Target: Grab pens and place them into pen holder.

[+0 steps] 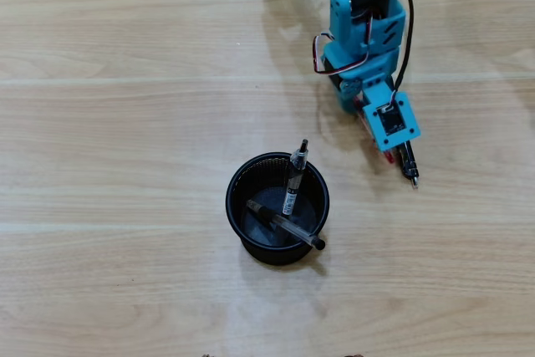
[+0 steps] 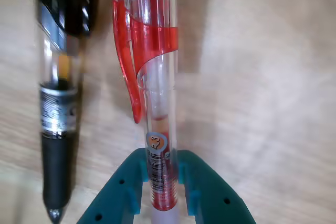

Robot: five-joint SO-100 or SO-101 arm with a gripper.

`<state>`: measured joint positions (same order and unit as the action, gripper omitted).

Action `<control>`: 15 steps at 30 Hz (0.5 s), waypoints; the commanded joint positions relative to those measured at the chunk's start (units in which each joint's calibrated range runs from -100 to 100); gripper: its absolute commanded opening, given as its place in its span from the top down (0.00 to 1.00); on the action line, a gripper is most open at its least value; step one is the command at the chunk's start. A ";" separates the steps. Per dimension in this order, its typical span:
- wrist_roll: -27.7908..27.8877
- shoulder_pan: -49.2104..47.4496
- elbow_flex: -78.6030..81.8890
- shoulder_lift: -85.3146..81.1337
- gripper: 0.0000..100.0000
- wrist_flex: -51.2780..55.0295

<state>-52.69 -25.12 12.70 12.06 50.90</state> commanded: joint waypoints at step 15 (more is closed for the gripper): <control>13.48 7.94 -23.98 -15.02 0.98 -14.33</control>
<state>-42.57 -19.80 -7.39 0.63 44.10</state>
